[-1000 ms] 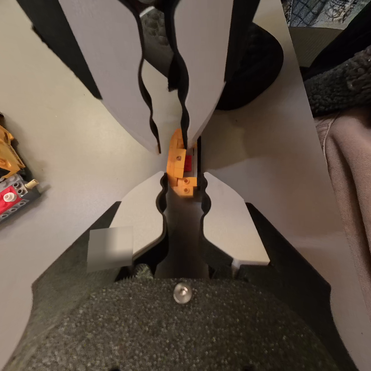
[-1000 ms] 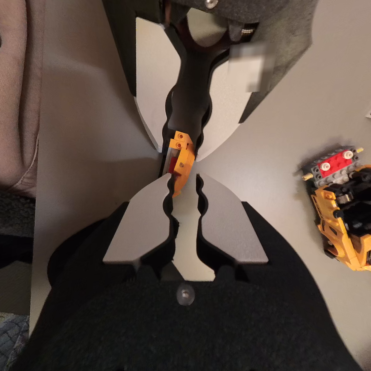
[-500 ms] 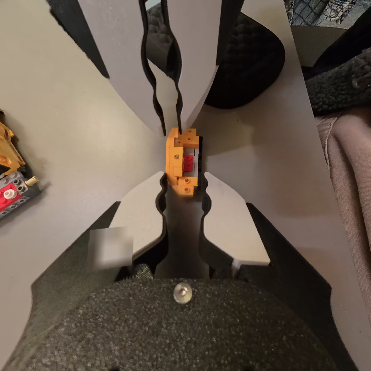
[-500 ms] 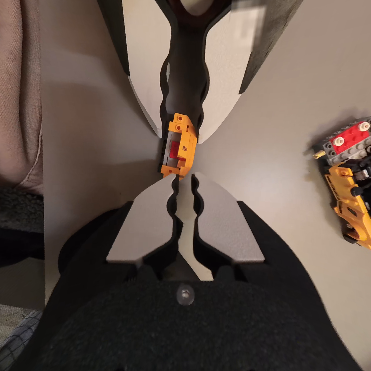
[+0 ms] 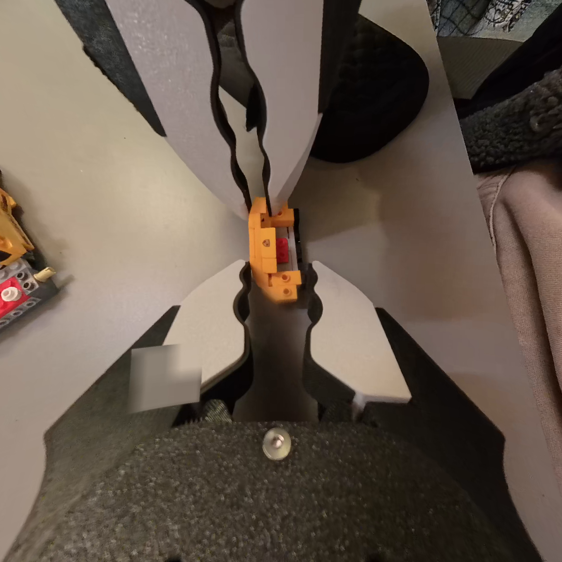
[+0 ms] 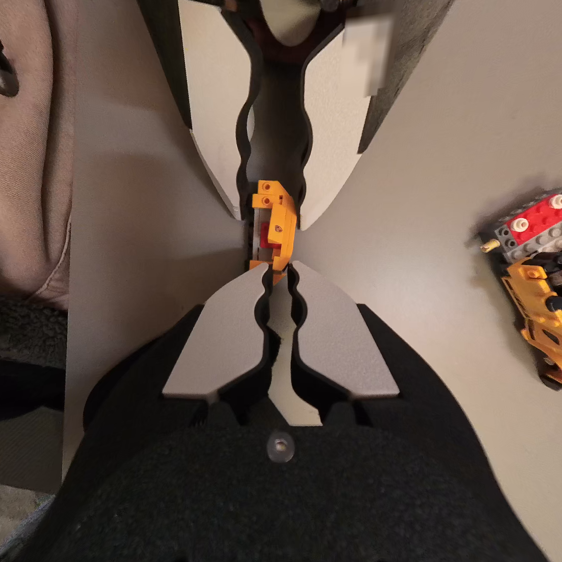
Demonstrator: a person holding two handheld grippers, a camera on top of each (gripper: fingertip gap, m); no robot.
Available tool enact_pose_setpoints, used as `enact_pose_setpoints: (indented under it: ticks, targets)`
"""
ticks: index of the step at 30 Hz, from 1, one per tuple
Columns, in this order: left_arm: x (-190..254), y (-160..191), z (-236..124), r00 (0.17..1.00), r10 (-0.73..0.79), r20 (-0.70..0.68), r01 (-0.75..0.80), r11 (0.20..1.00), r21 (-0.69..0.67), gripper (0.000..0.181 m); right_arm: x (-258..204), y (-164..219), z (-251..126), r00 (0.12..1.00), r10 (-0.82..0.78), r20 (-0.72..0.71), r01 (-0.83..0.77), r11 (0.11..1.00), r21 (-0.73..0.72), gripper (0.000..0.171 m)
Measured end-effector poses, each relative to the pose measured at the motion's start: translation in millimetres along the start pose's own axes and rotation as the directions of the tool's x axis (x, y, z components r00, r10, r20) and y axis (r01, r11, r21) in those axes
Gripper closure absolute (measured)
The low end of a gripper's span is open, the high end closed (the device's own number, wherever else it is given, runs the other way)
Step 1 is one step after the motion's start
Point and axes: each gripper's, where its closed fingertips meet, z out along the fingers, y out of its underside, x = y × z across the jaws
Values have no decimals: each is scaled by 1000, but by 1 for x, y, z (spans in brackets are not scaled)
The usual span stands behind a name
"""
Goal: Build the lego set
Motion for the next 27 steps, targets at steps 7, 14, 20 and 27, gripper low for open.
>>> enact_pose_setpoints:
  ticks: [7,14,20,27]
  targets:
    - [1,0,0,1000,-3,-13,3,1000,-1,145,3,-2,-1,999,25,25,-27,996,89,163]
    - [1,-2,-4,999,-22,-29,23,1000,22,144,3,-7,-4,998,36,42,-43,984,174,164]
    - [1,-2,-4,999,-20,-29,21,1000,23,146,3,-4,1,999,24,32,-28,989,146,164]
    - [1,-3,-5,999,-20,-27,21,999,26,147,4,-3,0,1000,-15,11,14,997,81,164]
